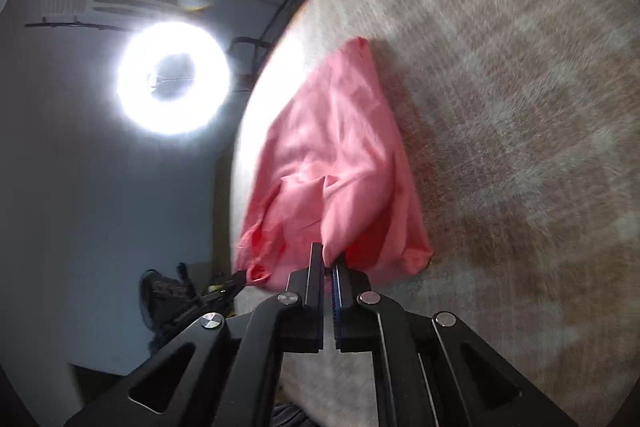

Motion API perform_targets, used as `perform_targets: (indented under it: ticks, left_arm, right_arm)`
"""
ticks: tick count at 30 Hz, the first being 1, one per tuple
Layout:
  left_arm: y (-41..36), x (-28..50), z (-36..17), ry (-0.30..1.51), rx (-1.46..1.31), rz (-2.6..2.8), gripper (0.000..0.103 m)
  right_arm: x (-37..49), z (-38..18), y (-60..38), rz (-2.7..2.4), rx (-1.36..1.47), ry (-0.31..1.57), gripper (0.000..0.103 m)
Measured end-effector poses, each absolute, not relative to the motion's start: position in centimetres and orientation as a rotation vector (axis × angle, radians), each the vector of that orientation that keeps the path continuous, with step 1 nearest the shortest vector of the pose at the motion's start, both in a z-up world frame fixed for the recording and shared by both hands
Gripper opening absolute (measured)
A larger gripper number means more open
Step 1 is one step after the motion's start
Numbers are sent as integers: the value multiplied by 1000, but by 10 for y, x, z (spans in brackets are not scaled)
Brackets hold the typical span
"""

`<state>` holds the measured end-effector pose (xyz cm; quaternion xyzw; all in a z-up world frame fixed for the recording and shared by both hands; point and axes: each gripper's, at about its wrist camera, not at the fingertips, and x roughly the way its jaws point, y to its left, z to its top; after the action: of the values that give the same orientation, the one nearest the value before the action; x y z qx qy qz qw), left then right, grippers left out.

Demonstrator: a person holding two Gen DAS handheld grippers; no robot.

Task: Fold small clothes

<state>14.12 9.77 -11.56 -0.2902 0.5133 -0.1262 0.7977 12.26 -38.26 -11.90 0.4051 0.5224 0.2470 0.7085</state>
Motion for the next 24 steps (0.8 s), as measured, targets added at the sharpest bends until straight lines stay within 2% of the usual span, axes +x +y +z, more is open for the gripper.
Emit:
perform_targets:
  ticks: [3, 8, 9, 11, 12, 13, 15, 17, 18, 19, 20, 21, 24]
  left_arm:
    - [103, 139, -128, 1137, -617, -241, 3]
    - [107, 139, -132, 1153, -657, -246, 3]
    - [106, 138, -128, 1144, -645, -253, 3]
    - [106, 135, -123, 1135, -624, -256, 4]
    - [106, 134, -123, 1135, -618, -252, 8]
    - [106, 133, -125, 1142, -624, -248, 19]
    - [106, 132, -132, 1165, -662, -243, 36]
    - [104, 131, -134, 1165, -685, -243, 36]
    - [104, 131, -134, 1160, -682, -249, 36]
    - [101, 131, -132, 1147, -660, -255, 34]
    - [98, 132, -129, 1138, -631, -255, 27]
    - [93, 134, -127, 1142, -590, -257, 2]
    - [86, 129, -118, 1133, -546, -275, 0]
  right_arm:
    - [113, -105, -396, 553, 847, 1123, 0]
    - [114, -129, -405, 523, 891, 1187, 2]
    - [112, -131, -405, 525, 897, 1193, 6]
    - [108, -134, -404, 525, 890, 1211, 28]
    - [107, -135, -402, 516, 887, 1214, 46]
    - [105, -134, -401, 510, 881, 1206, 47]
    - [100, -136, -398, 524, 873, 1216, 45]
    - [100, -139, -391, 531, 863, 1229, 41]
    - [100, -141, -386, 538, 854, 1237, 32]
    - [100, -143, -382, 541, 847, 1243, 16]
    - [102, -144, -379, 544, 844, 1247, 8]
    - [102, -145, -376, 551, 848, 1246, 1]
    - [104, -142, -377, 563, 910, 1225, 0]
